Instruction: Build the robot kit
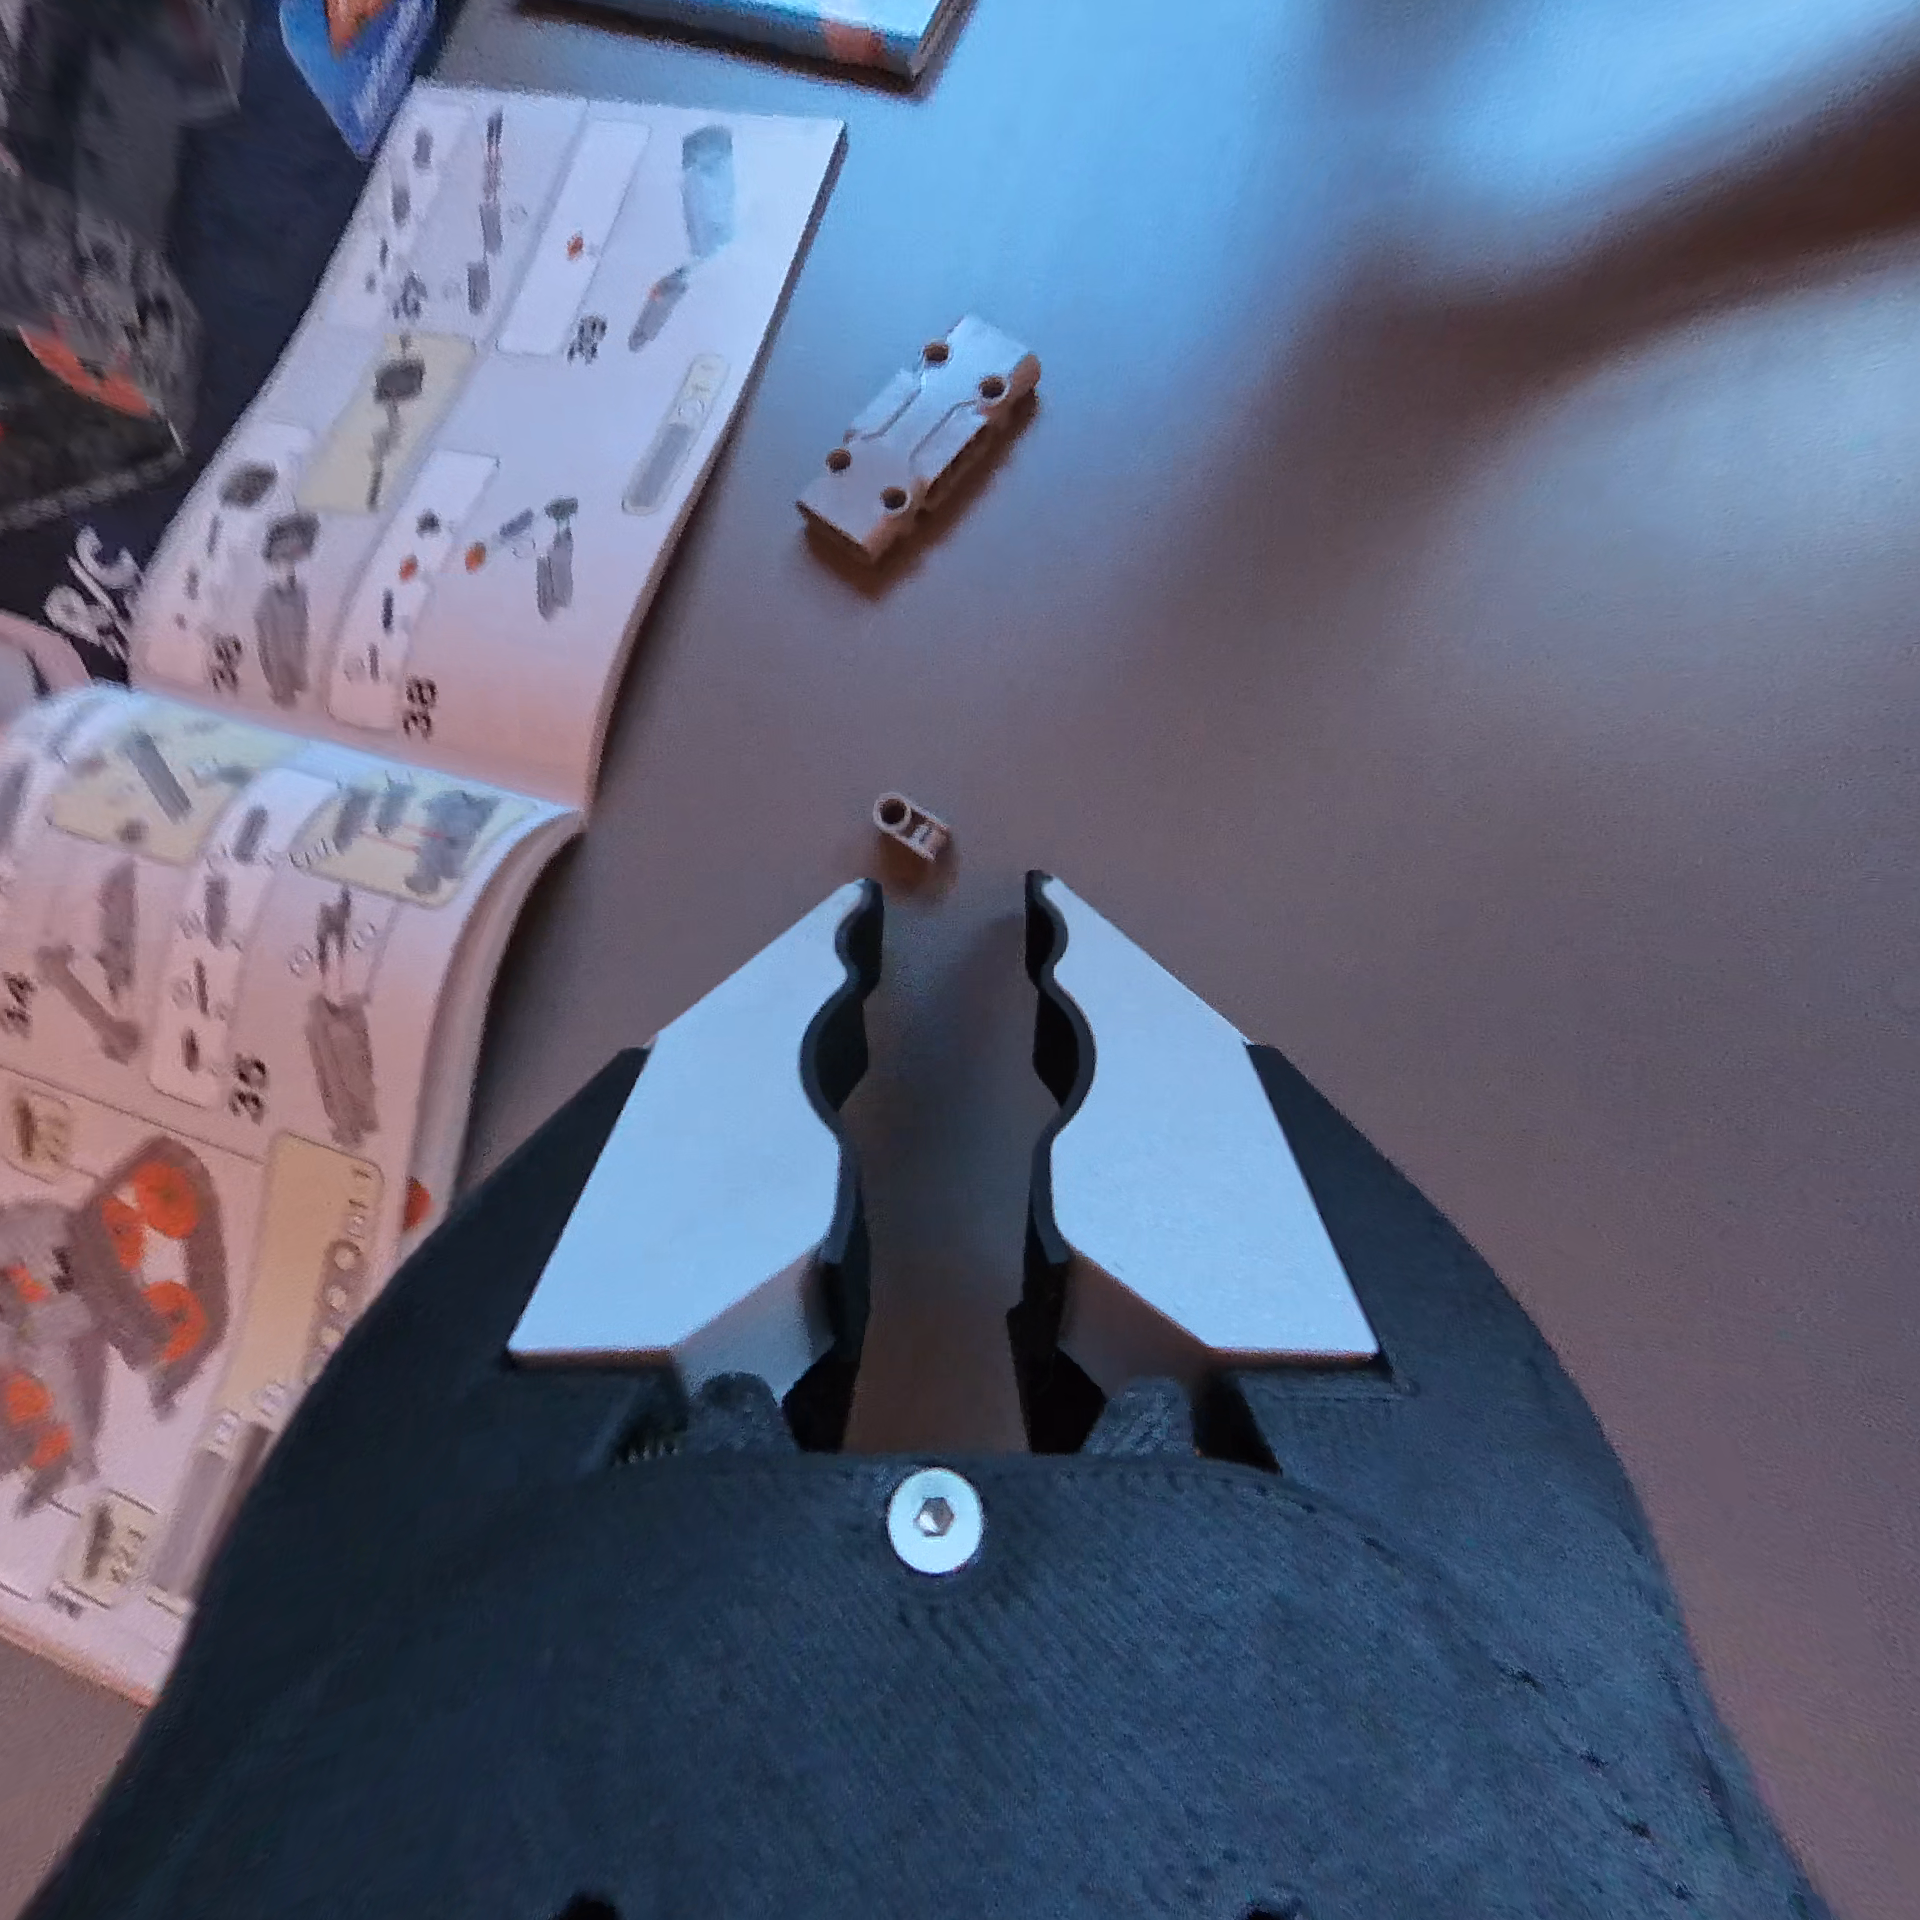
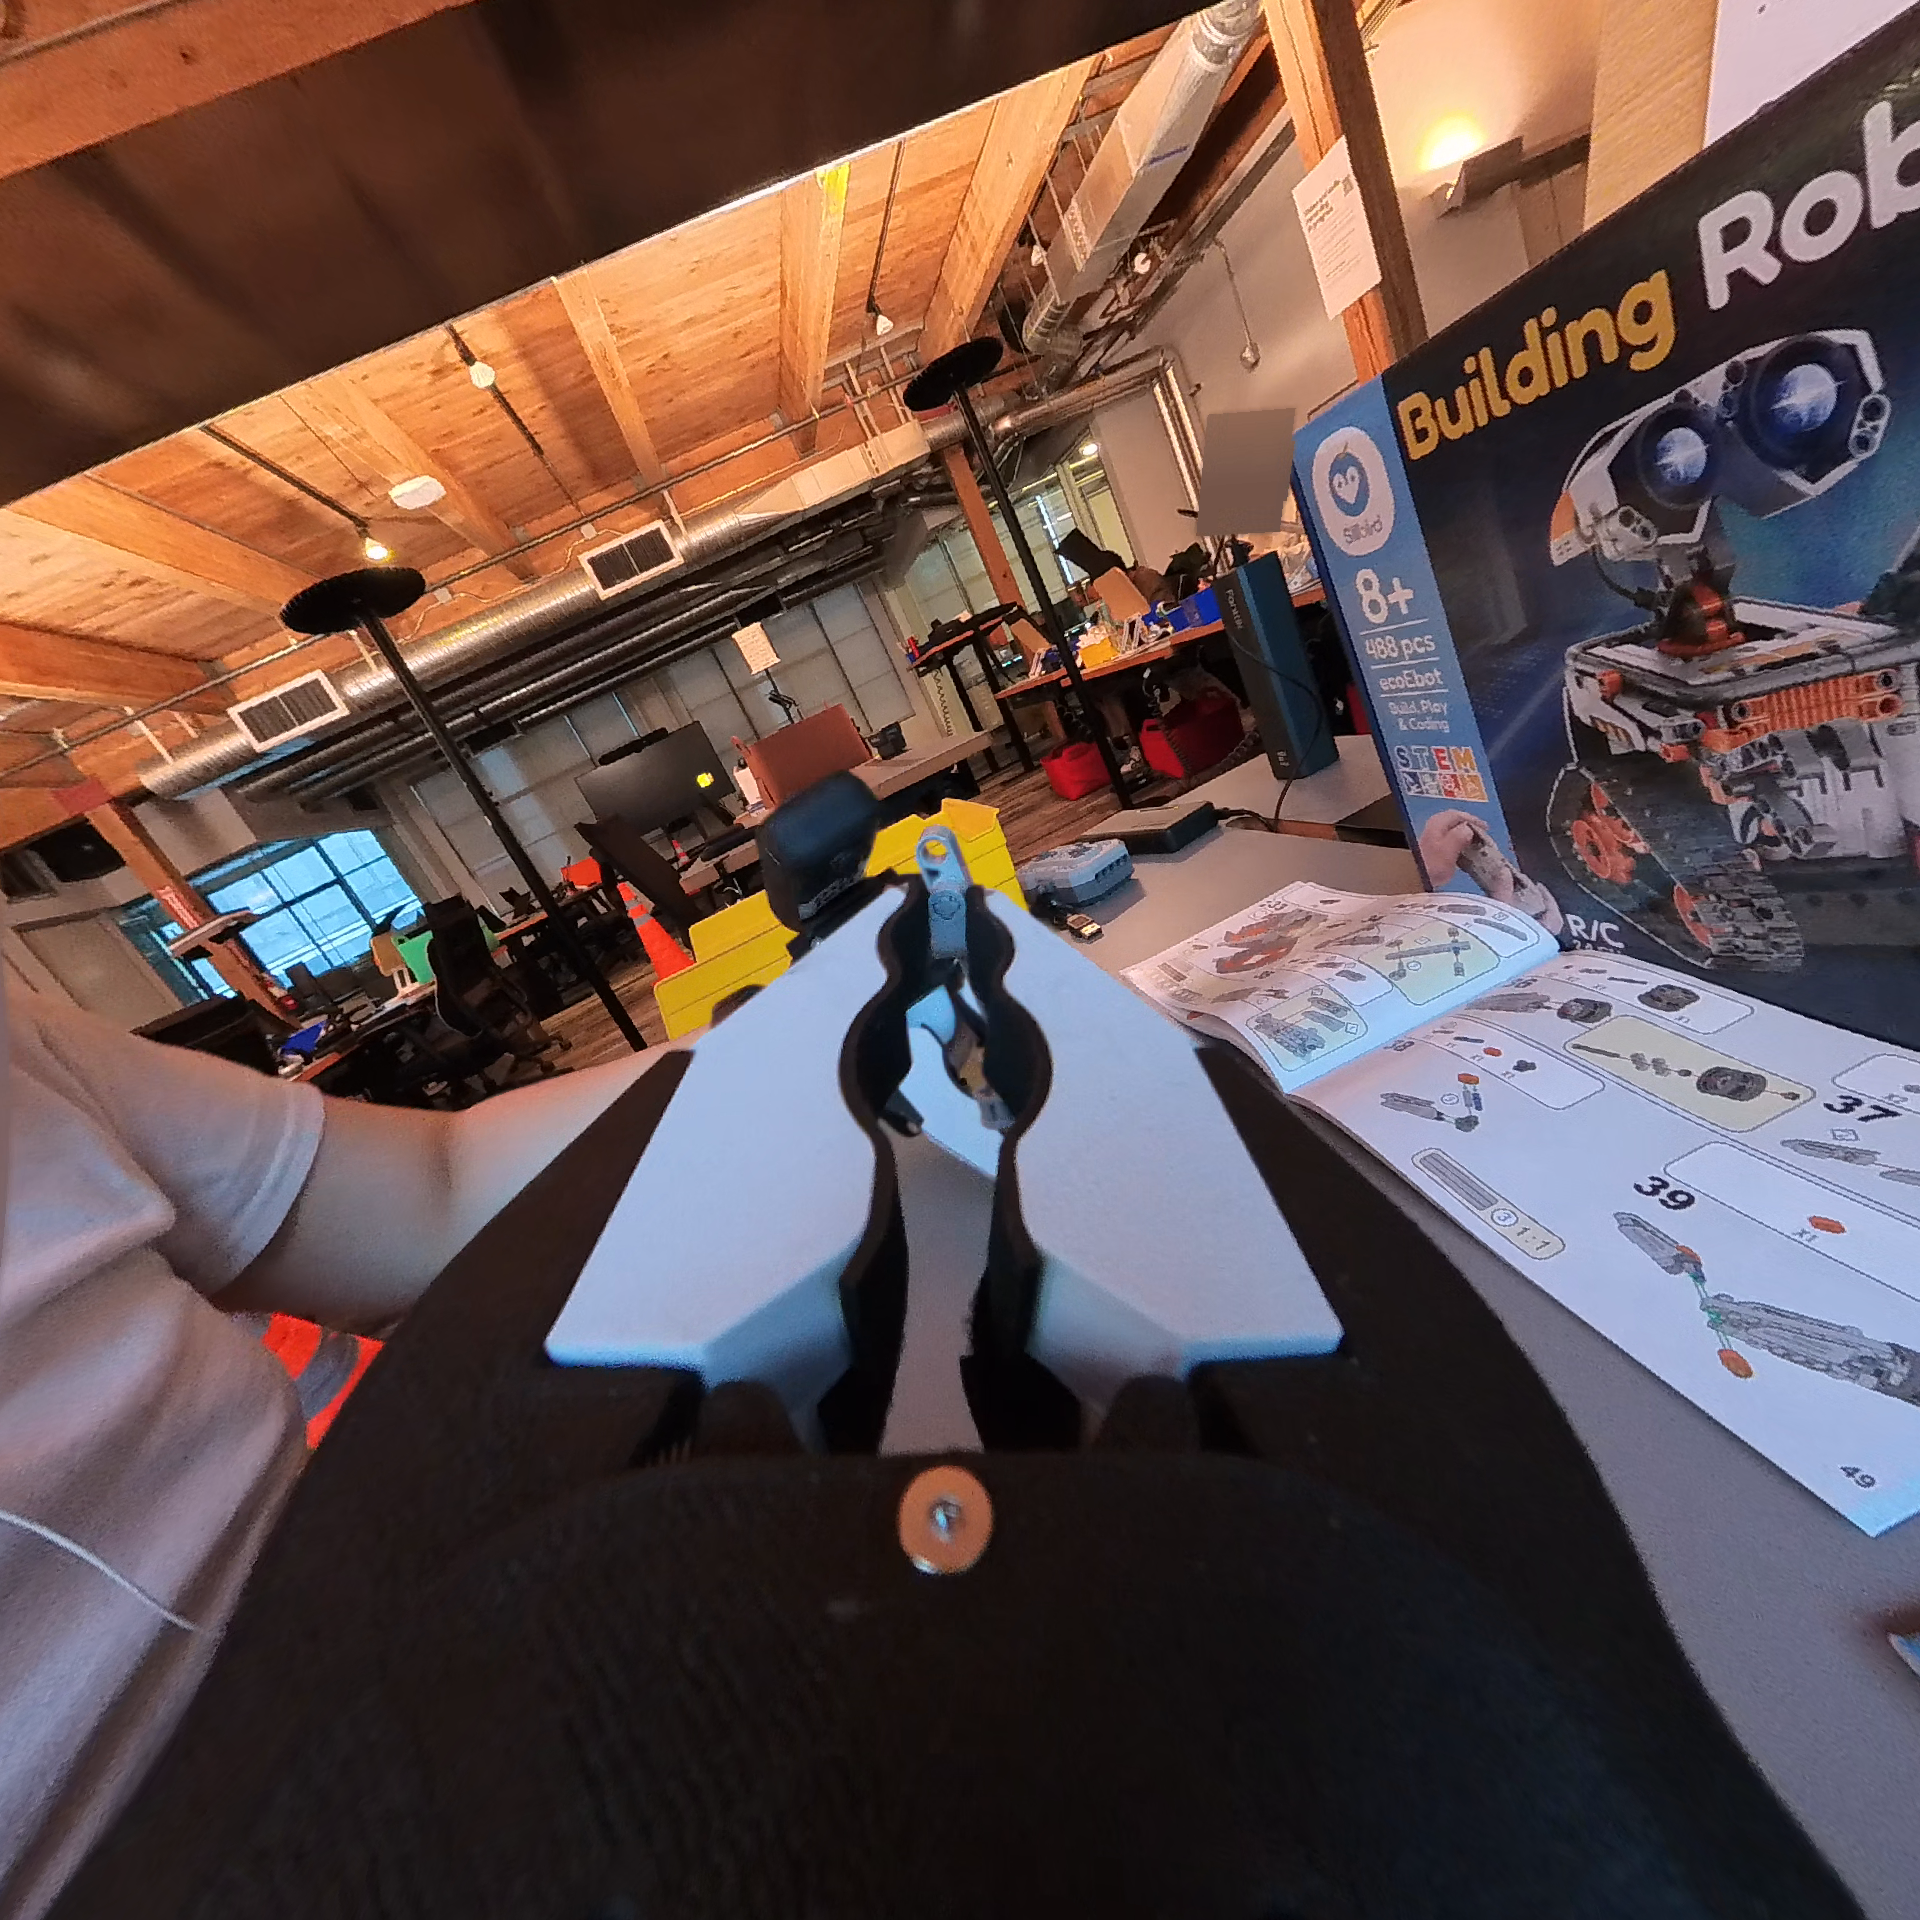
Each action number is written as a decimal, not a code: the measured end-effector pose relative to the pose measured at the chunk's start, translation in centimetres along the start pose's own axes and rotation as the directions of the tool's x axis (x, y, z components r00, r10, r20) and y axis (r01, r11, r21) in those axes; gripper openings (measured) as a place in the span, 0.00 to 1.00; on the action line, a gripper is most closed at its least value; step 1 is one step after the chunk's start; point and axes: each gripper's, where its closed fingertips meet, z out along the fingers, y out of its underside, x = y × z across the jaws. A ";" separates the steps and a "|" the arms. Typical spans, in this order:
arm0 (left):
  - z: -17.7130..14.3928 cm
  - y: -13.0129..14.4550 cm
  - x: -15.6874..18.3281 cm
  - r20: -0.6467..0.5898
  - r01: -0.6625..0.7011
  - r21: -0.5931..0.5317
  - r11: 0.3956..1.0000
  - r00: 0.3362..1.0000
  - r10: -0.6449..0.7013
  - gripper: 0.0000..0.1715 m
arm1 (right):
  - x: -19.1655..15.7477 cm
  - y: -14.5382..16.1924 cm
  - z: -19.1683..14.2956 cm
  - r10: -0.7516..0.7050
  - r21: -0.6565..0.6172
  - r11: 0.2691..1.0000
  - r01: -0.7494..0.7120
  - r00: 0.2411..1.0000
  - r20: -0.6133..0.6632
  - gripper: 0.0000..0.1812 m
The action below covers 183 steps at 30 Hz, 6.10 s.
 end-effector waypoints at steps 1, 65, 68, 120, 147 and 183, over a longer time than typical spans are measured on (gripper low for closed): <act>0.1 -0.4 -0.3 0.011 -0.040 0.018 0.999 0.999 0.040 0.15 | 0.0 0.1 0.0 0.001 -0.004 1.000 -0.001 1.000 0.001 0.03; 2.5 -2.0 -0.7 0.018 0.106 0.090 0.990 0.994 -0.108 0.20 | 0.8 1.5 0.1 -0.006 -0.101 0.995 0.005 1.000 -0.017 0.03; 2.5 -2.1 -0.3 0.005 0.092 0.090 0.992 0.996 -0.092 0.12 | 0.9 1.7 0.1 -0.004 -0.106 0.994 0.003 1.000 -0.017 0.03; -6.4 -9.9 2.5 0.356 -0.414 0.284 0.865 0.883 0.305 0.08 | -1.2 1.5 0.4 0.354 -0.128 0.933 -0.336 0.921 0.165 0.03; -28.6 -29.4 10.6 0.735 -0.939 -0.193 0.286 0.054 0.675 0.08 | -22.9 -15.9 4.5 -0.201 -0.106 0.954 0.281 0.859 0.471 0.03; -28.5 -30.8 12.2 0.639 -0.889 -0.375 0.262 -0.043 0.768 0.07 | -25.0 -15.6 4.6 -0.270 -0.143 0.932 0.334 0.900 0.343 0.03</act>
